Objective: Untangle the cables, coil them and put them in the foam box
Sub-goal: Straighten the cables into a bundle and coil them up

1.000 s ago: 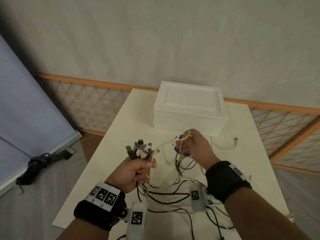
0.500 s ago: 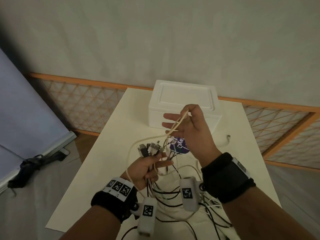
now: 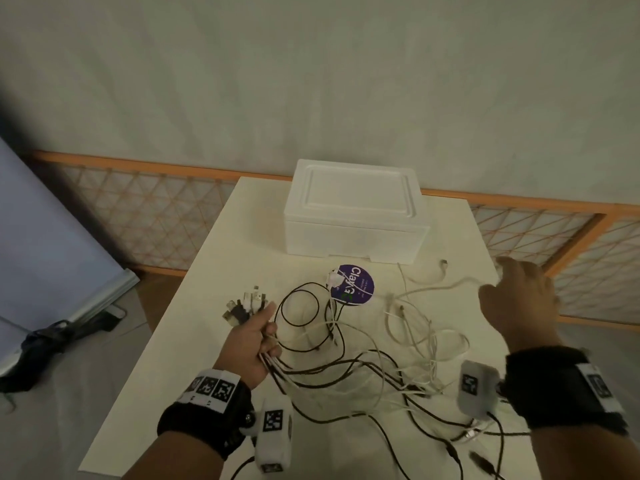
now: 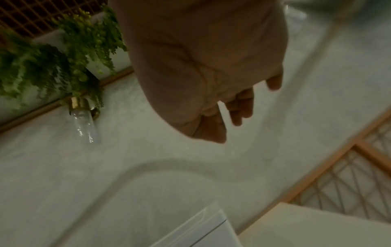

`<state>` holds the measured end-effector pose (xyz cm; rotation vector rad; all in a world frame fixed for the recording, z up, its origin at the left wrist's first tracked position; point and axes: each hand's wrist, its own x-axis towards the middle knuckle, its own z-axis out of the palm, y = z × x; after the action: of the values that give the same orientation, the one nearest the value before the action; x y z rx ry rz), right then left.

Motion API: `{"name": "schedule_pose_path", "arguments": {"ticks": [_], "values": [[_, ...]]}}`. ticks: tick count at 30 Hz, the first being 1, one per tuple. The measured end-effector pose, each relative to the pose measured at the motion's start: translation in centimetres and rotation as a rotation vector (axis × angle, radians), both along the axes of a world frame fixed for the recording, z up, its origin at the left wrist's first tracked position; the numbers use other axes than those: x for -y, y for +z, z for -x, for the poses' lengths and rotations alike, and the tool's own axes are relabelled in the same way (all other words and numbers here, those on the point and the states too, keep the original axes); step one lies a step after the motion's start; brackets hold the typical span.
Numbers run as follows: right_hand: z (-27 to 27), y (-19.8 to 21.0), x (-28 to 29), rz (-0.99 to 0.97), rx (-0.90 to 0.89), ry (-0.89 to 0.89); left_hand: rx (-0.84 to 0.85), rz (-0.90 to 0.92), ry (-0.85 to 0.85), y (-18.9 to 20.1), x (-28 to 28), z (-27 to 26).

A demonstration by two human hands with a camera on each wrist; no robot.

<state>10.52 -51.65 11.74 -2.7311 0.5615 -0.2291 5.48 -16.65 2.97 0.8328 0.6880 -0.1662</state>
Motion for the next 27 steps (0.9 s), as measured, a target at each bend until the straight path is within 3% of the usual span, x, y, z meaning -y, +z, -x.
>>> {"name": "schedule_pose_path", "arguments": {"ticks": [2,4,5,7,9,12,16,18,21,24,27], "values": [[0.6,0.5,-0.6,-0.004,0.064,0.032,0.016,-0.078,-0.051,0.1,0.6,0.6],[1.9,1.5,-4.1,-0.201,0.255,0.279,0.05,-0.145,-0.1,0.8,1.7,0.9],[2.8,1.8,-6.6,-0.337,0.227,0.451,0.078,-0.154,-0.117,1.3,2.4,0.9],[4.6,1.3,-12.4,-0.493,-0.082,0.781,0.149,-0.134,-0.141,2.4,4.1,1.0],[5.5,-1.5,-16.7,-0.554,-0.357,0.981,0.197,-0.166,-0.142,3.3,5.1,1.0],[5.1,-5.2,-18.3,-0.572,-0.491,0.956,0.248,-0.257,-0.137,3.2,4.5,1.3],[6.0,-6.9,-17.2,-0.203,-0.564,1.095,0.208,-0.212,-0.055,1.8,2.8,2.3],[6.7,-7.9,-16.1,0.023,-0.605,1.151,0.21,-0.101,0.026,1.4,2.1,2.7],[6.2,-9.6,-13.3,0.181,-0.56,1.059,0.21,0.138,0.188,1.1,0.7,3.0],[5.0,-10.6,-10.7,0.24,-0.607,0.993,0.138,0.159,0.261,0.4,0.0,3.8],[4.2,-10.9,-9.6,-0.048,-0.811,0.919,0.053,0.154,0.258,-0.8,-0.2,3.9]]}}
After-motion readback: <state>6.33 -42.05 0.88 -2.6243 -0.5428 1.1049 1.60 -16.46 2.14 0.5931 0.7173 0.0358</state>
